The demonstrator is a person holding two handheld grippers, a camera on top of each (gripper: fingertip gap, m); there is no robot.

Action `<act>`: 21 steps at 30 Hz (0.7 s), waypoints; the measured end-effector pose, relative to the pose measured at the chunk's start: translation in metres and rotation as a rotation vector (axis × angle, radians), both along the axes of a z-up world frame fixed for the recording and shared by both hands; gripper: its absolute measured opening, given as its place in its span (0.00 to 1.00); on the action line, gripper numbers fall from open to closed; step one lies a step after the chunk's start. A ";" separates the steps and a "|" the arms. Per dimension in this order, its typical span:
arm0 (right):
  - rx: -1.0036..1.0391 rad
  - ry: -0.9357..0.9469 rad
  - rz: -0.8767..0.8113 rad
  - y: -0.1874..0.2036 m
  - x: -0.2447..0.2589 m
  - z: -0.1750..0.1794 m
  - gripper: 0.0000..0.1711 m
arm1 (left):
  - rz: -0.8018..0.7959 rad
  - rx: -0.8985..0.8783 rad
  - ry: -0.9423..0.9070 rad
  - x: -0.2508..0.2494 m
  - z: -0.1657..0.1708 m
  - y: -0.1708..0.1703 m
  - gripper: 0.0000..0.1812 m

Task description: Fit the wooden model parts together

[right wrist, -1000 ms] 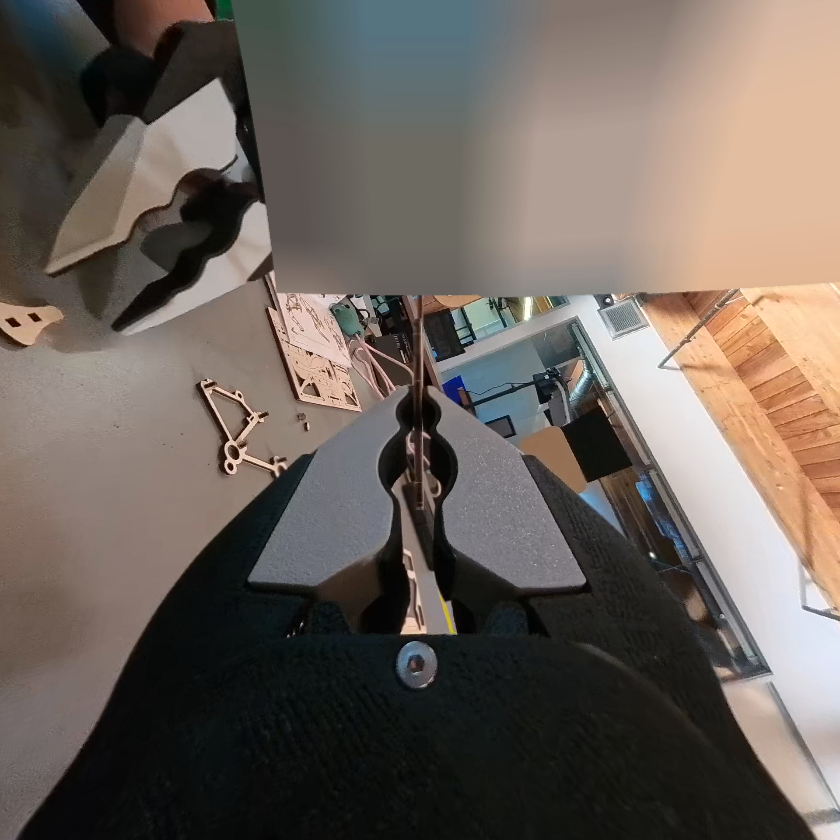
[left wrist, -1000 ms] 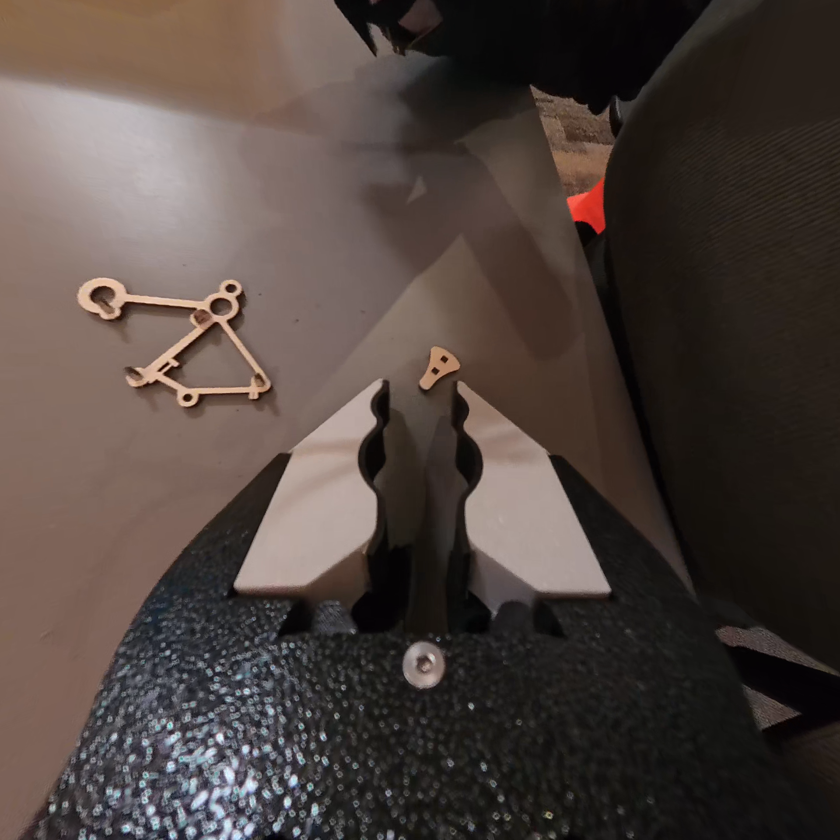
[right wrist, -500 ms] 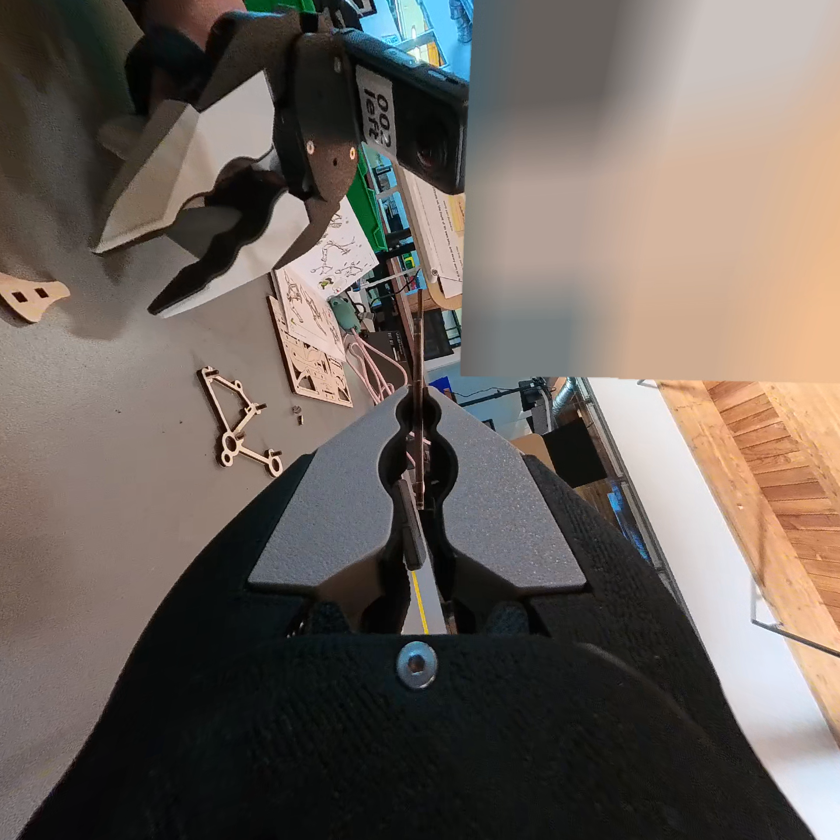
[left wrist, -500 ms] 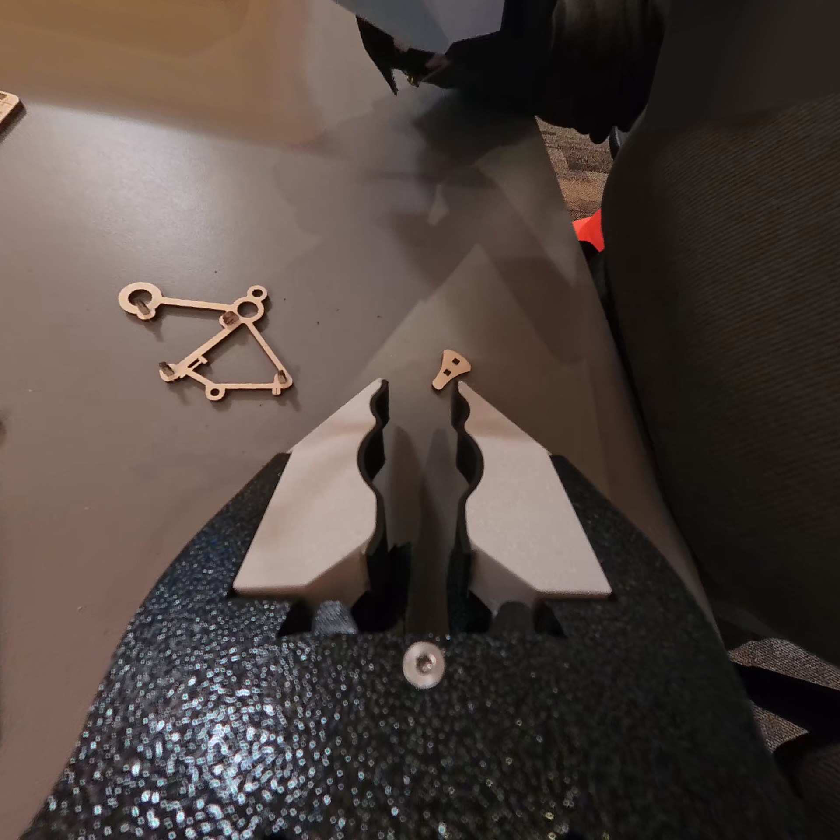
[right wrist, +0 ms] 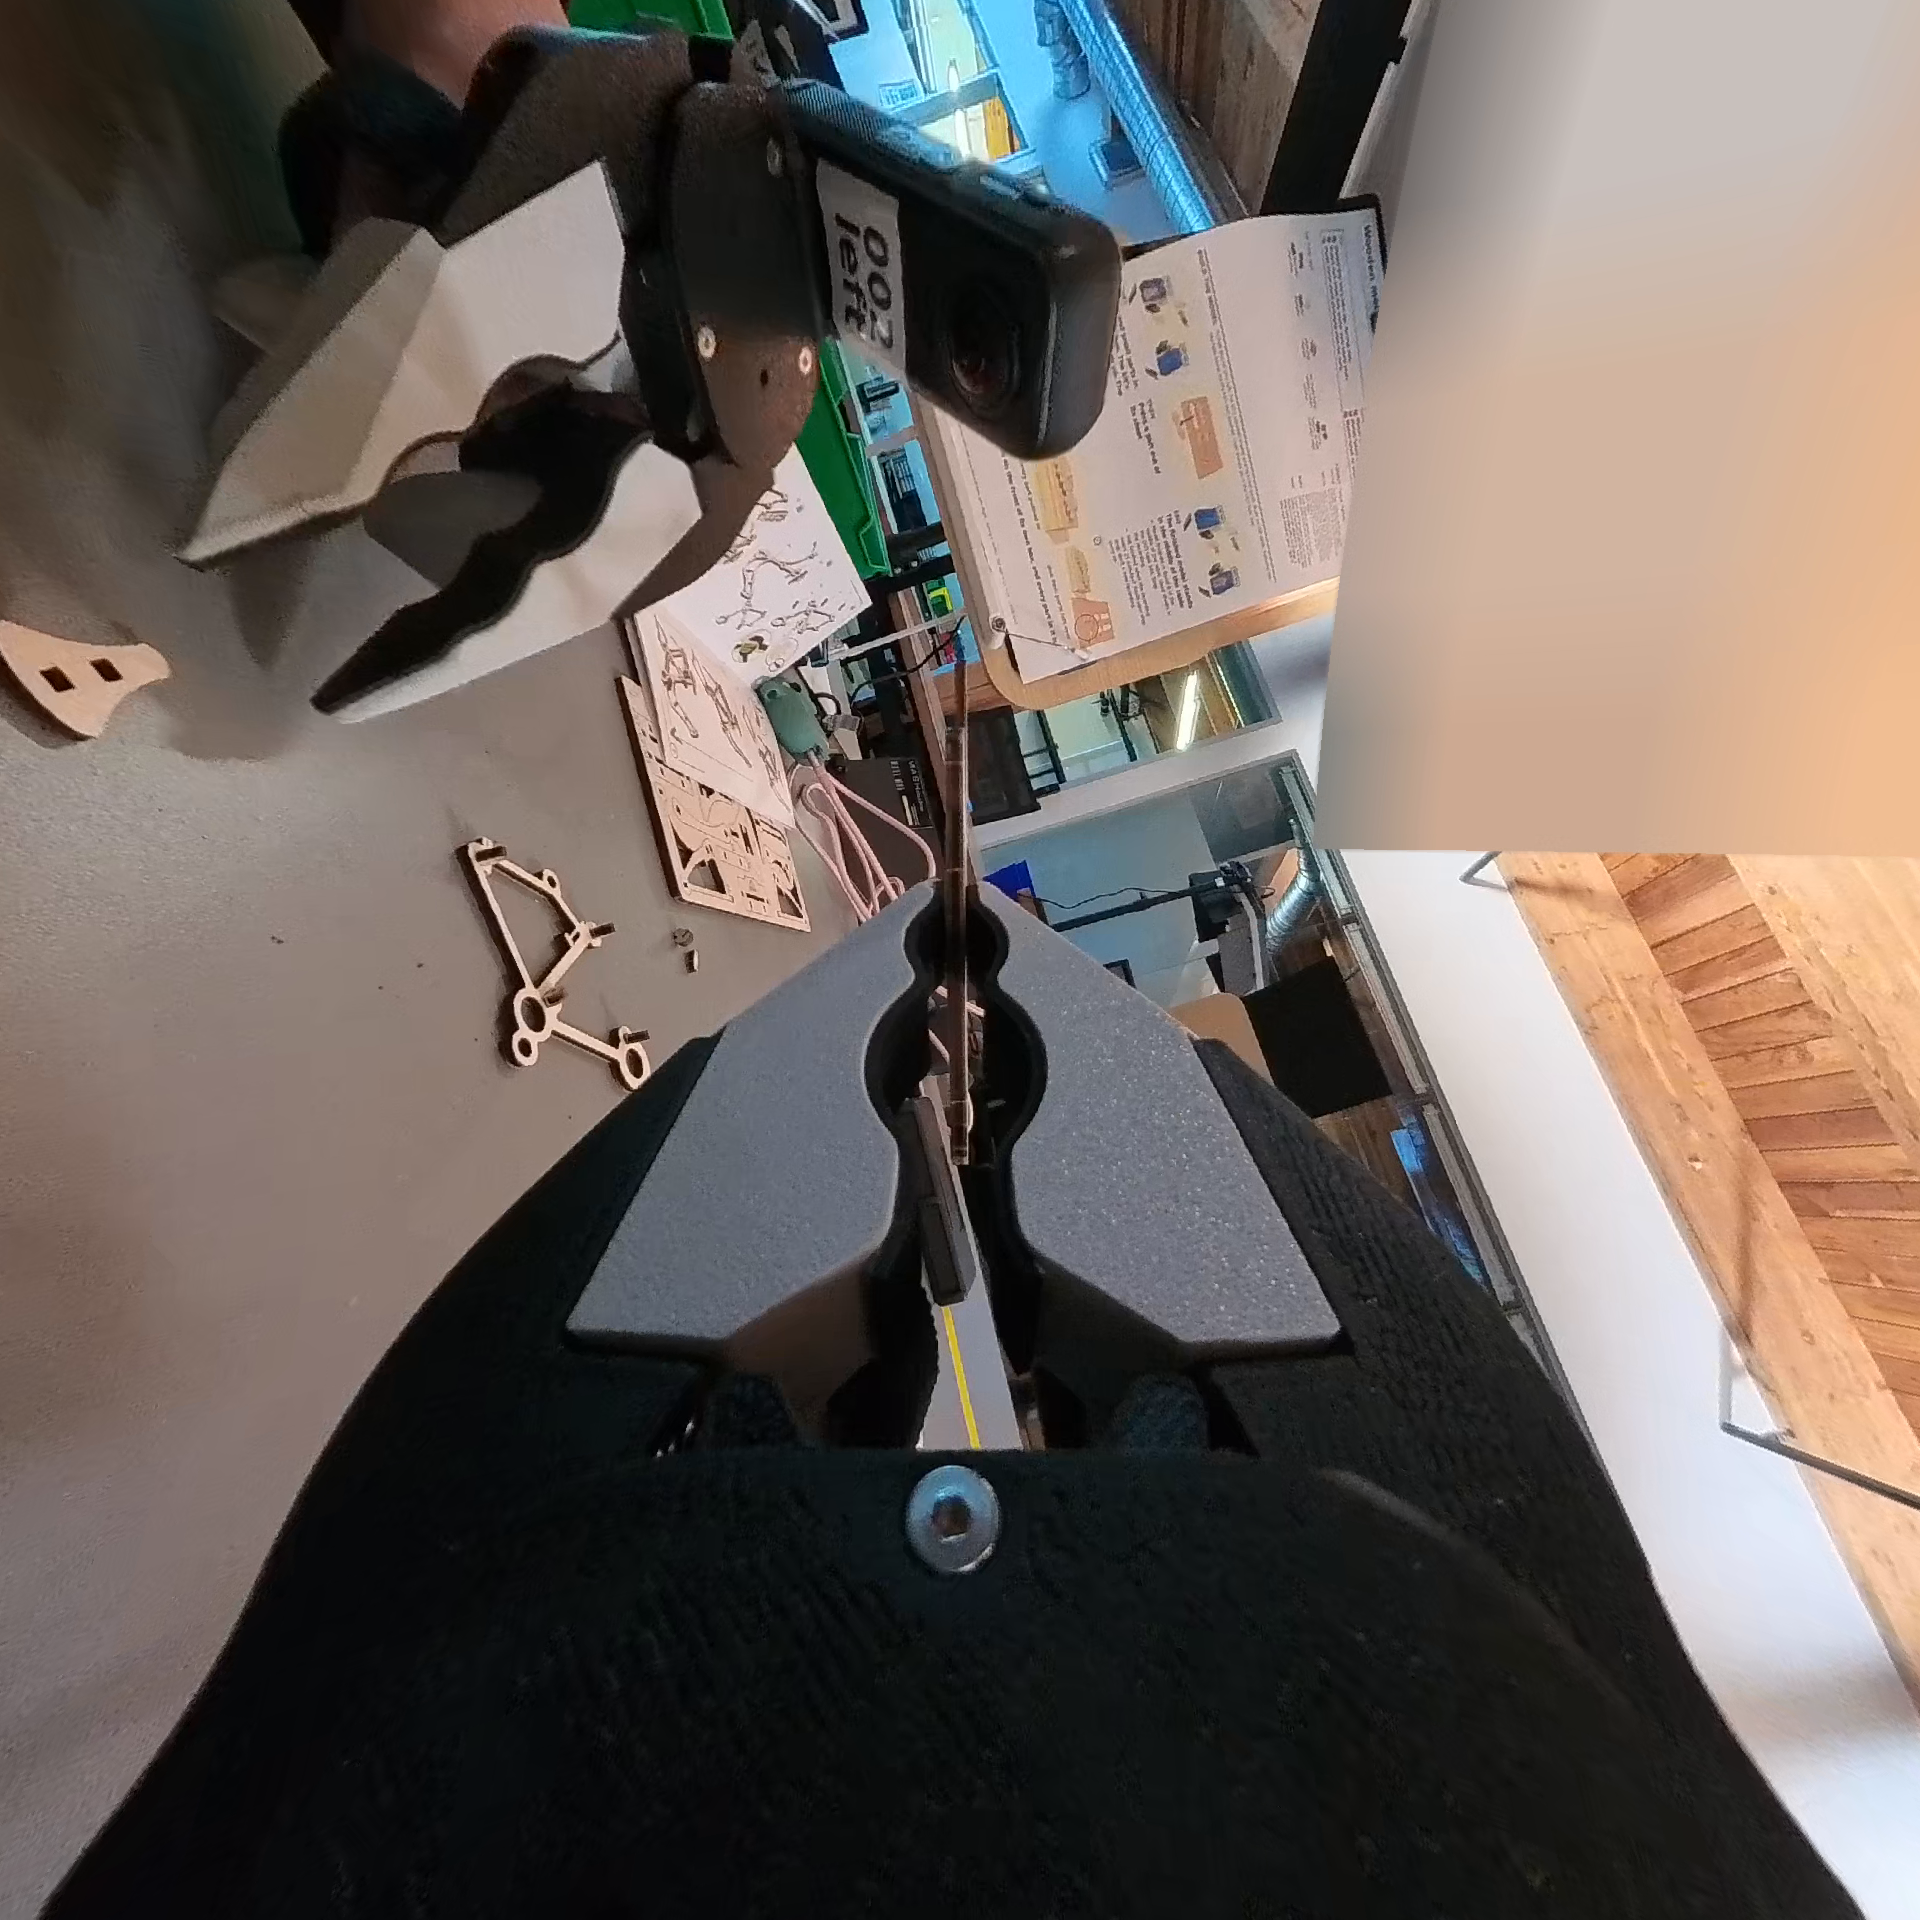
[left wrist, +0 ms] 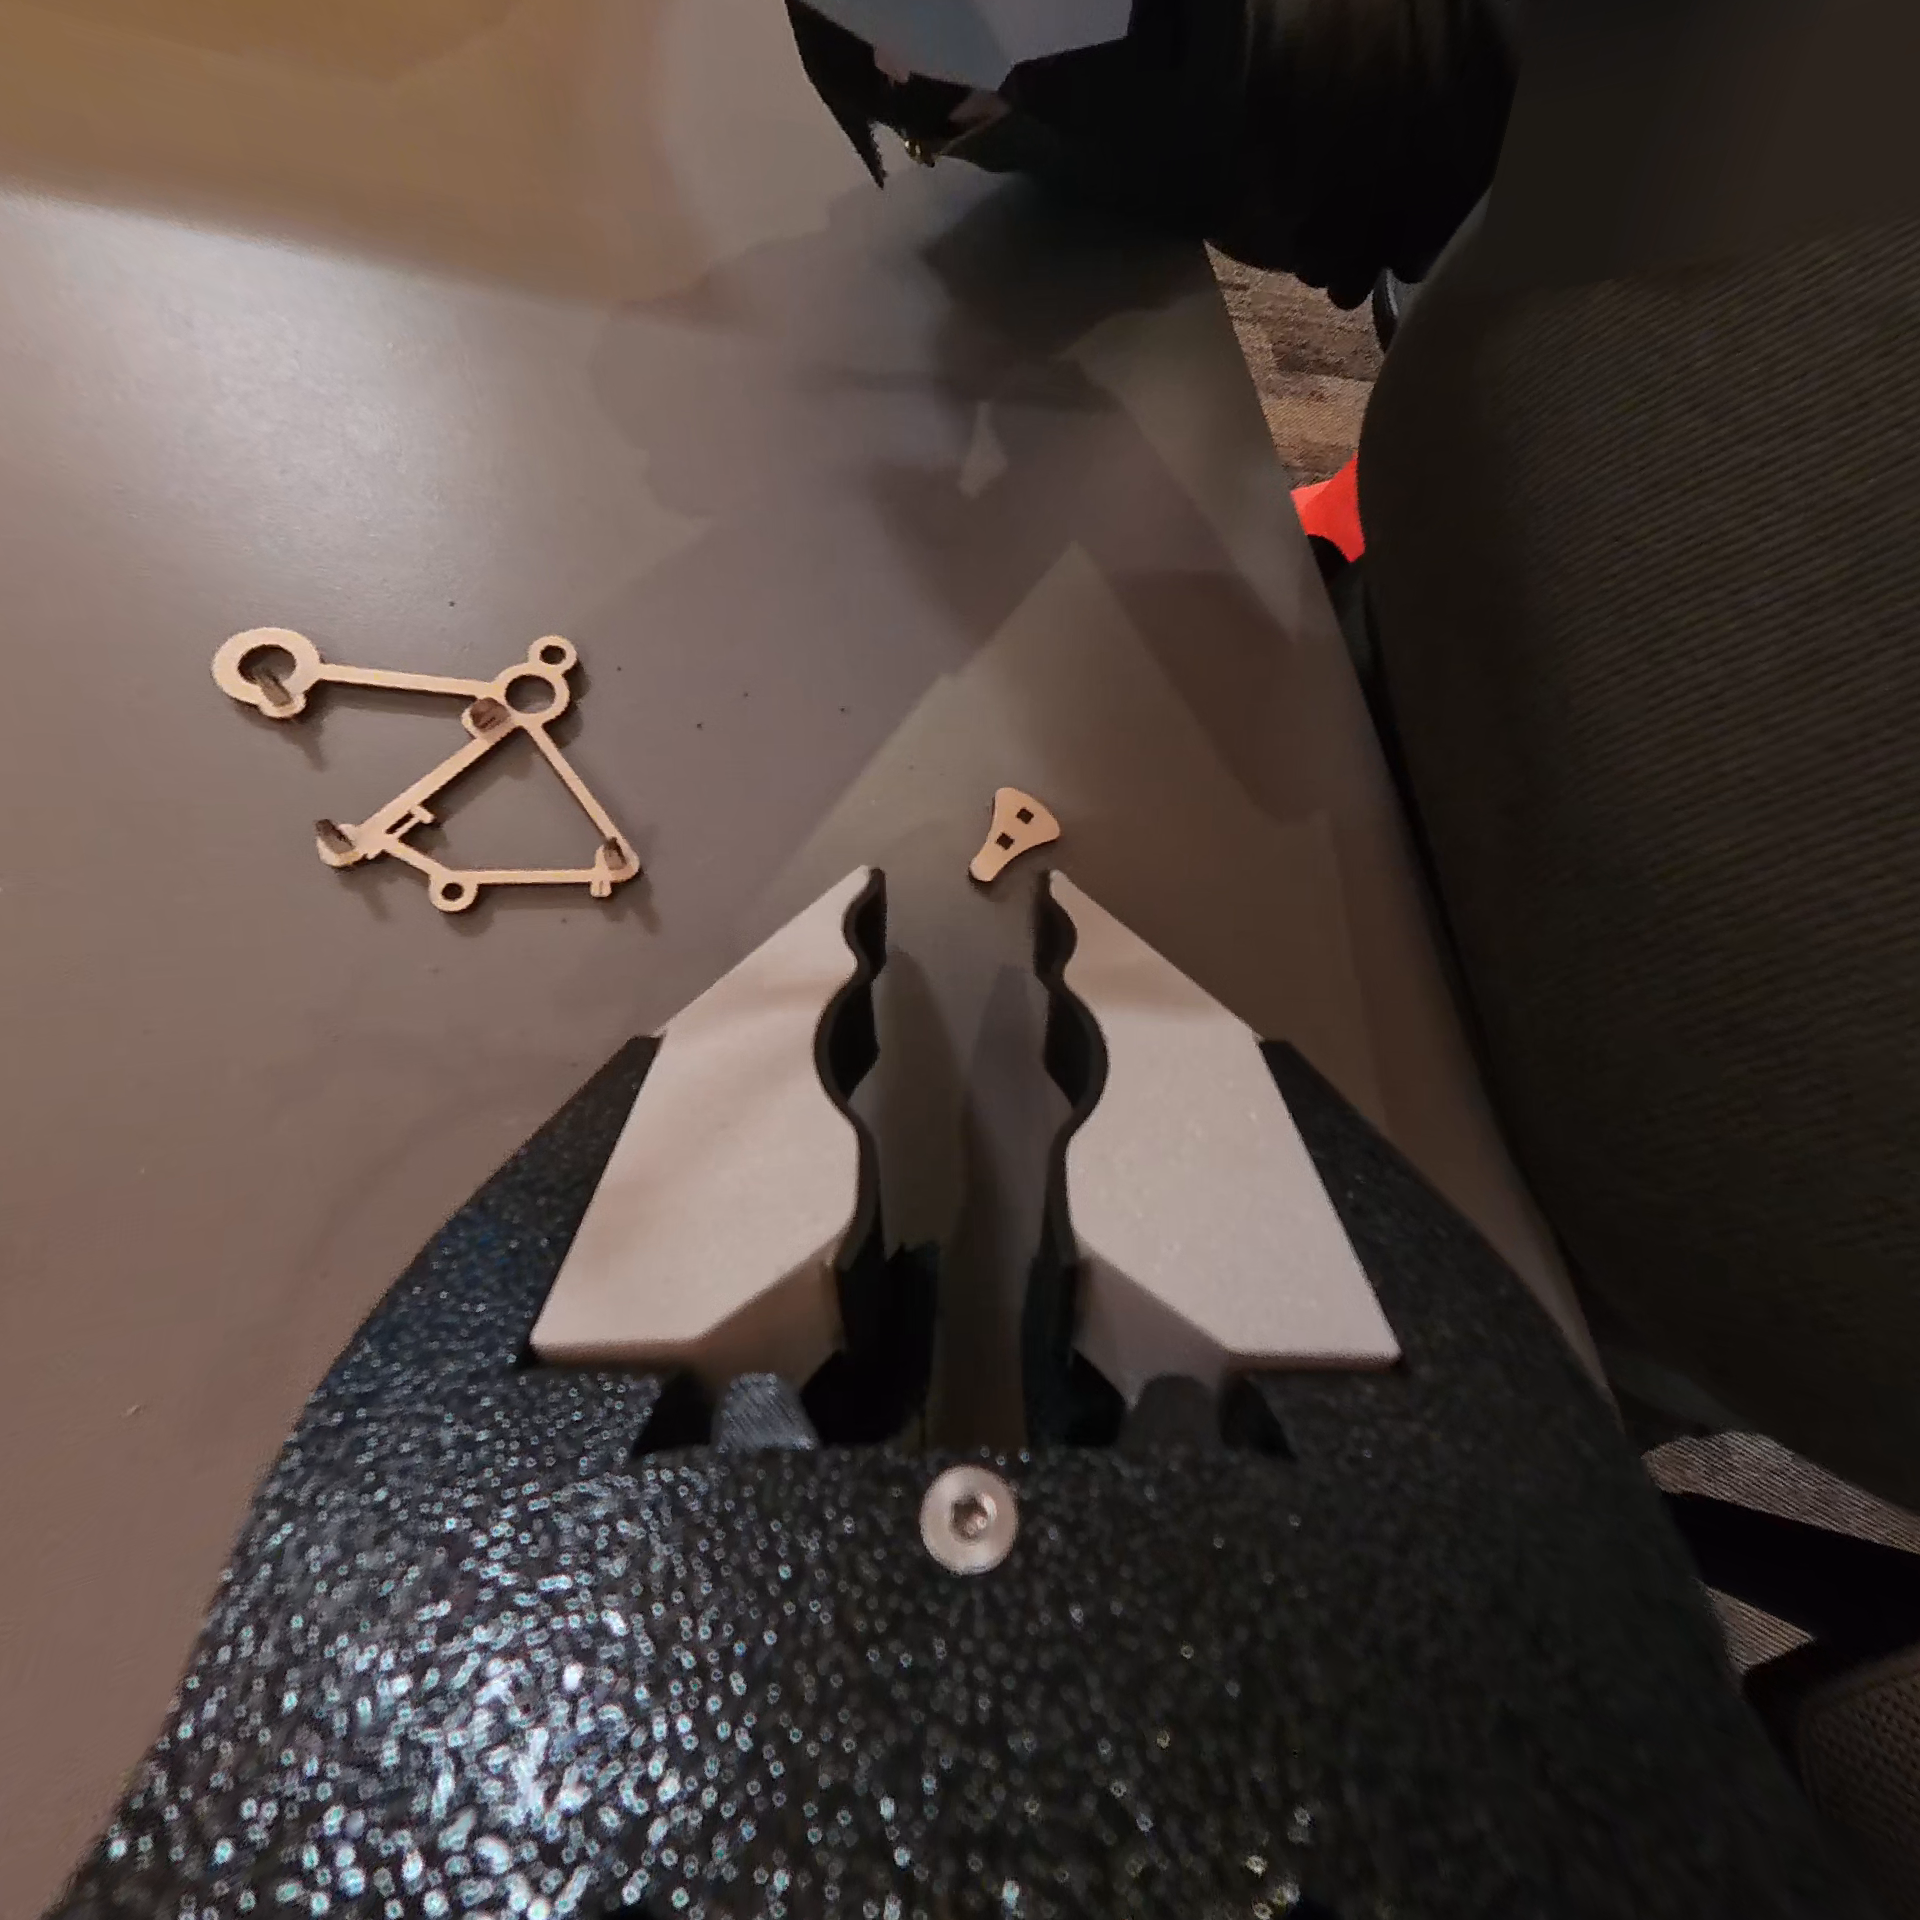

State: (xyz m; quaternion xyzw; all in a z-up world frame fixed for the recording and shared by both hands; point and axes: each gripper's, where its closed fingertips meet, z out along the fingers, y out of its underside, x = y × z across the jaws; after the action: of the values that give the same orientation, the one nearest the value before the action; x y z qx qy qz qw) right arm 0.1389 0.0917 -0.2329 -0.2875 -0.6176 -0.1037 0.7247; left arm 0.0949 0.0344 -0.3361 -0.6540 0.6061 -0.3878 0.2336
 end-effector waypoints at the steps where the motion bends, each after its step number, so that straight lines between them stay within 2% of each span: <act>1: -0.001 -0.001 0.000 0.000 0.000 0.000 0.00 | -0.005 -0.006 0.006 0.000 -0.001 -0.001 0.14; 12: -0.002 0.001 0.000 0.000 0.000 0.000 0.00 | -0.054 -0.032 0.031 0.004 -0.004 -0.015 0.17; 21: -0.008 0.003 -0.004 0.001 0.000 0.000 0.00 | -0.193 0.010 0.062 0.016 0.002 -0.051 0.17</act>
State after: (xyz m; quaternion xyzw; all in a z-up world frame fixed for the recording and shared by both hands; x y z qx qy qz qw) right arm 0.1391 0.0927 -0.2331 -0.2918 -0.6164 -0.1021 0.7242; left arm 0.1106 -0.0168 -0.3338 -0.6030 0.6753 -0.3848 0.1795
